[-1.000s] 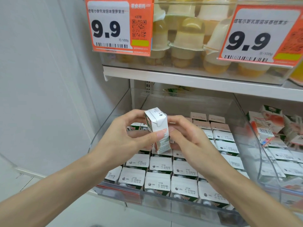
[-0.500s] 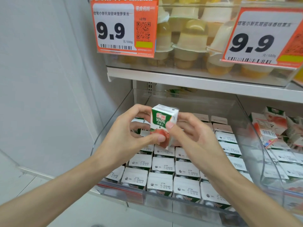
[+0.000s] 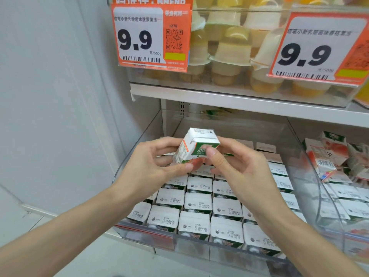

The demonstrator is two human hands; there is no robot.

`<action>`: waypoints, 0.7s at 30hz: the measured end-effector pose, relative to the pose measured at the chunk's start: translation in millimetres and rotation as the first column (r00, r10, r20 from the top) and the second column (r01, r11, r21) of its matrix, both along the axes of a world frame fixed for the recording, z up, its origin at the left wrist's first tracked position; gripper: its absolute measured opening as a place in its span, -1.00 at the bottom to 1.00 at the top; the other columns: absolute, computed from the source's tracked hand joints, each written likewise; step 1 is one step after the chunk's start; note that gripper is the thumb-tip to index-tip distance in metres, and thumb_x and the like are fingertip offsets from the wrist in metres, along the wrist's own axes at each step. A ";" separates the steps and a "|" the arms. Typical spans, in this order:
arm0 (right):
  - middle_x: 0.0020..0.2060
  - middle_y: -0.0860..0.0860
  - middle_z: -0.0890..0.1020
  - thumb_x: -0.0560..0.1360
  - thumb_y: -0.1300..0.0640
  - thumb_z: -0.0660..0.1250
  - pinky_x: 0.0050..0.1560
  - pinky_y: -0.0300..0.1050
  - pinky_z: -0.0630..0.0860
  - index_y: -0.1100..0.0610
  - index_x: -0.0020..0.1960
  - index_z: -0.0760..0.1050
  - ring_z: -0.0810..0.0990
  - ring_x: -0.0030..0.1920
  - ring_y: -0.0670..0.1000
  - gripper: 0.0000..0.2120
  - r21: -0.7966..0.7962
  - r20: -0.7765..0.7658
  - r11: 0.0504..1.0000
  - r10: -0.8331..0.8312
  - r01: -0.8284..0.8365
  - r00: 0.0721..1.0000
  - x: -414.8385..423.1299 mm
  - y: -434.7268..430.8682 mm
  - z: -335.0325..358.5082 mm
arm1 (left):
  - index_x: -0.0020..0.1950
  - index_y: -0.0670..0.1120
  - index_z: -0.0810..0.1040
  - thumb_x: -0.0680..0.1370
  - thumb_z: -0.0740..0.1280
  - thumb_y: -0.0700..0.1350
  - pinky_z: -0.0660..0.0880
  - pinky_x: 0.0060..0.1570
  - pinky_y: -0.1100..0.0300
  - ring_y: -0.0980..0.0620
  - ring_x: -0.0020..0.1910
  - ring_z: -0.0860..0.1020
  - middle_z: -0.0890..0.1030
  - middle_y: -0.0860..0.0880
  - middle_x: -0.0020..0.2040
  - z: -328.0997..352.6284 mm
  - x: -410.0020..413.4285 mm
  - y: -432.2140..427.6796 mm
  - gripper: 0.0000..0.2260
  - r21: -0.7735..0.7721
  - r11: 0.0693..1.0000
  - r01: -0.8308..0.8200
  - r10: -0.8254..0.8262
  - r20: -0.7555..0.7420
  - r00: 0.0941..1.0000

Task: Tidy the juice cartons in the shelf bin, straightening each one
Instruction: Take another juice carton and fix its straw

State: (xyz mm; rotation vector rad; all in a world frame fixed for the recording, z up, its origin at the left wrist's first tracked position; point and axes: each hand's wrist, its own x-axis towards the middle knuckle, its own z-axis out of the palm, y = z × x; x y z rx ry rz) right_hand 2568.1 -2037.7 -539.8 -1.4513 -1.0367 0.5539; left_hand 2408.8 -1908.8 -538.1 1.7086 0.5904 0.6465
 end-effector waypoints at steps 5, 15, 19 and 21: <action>0.09 -0.21 0.74 0.44 0.00 0.57 0.12 -0.23 0.65 -0.14 0.30 0.64 0.73 0.09 -0.12 -0.57 0.014 0.054 0.998 0.068 -0.069 0.996 -3.0 -1.1 0.2 | 0.14 -0.01 0.64 0.47 0.60 -0.27 0.63 0.08 0.28 0.18 0.19 0.68 0.73 0.17 0.16 -4.1 -0.5 2.7 -0.67 0.148 0.989 -0.020 0.019 0.011 1.000; 0.13 -0.24 0.72 0.35 0.10 0.66 0.13 -0.21 0.64 -0.13 0.28 0.63 0.70 0.16 -0.11 -0.47 0.061 0.151 0.992 0.102 -0.112 0.983 -7.2 -0.4 -2.4 | 0.15 -0.05 0.48 0.52 0.51 -0.40 0.69 0.03 0.14 0.12 0.22 0.68 0.69 0.18 0.20 -14.3 0.3 8.3 -0.62 0.189 0.982 0.002 -0.009 0.036 0.999; 0.20 -0.22 0.69 0.32 0.01 0.68 0.24 -0.11 0.62 -0.19 0.34 0.58 0.67 0.23 -0.12 -0.37 0.053 0.179 0.993 0.098 -0.109 0.979 -9.7 -1.1 -4.0 | 0.40 0.16 0.48 0.50 0.54 -0.37 0.64 0.03 0.24 0.12 0.22 0.67 0.61 0.23 0.28 -13.4 1.1 7.2 -0.38 0.224 0.975 0.002 0.000 -0.010 1.000; 0.23 -0.23 0.66 0.29 -0.08 0.68 0.28 -0.09 0.59 -0.23 0.36 0.54 0.64 0.26 -0.13 -0.33 0.041 0.217 0.994 0.090 -0.101 0.972 -12.9 -1.8 -4.1 | 0.44 0.25 0.49 0.47 0.57 -0.37 0.67 0.05 0.15 0.07 0.17 0.69 0.63 0.19 0.29 -12.8 2.4 6.3 -0.28 0.257 0.966 0.024 -0.011 -0.055 0.998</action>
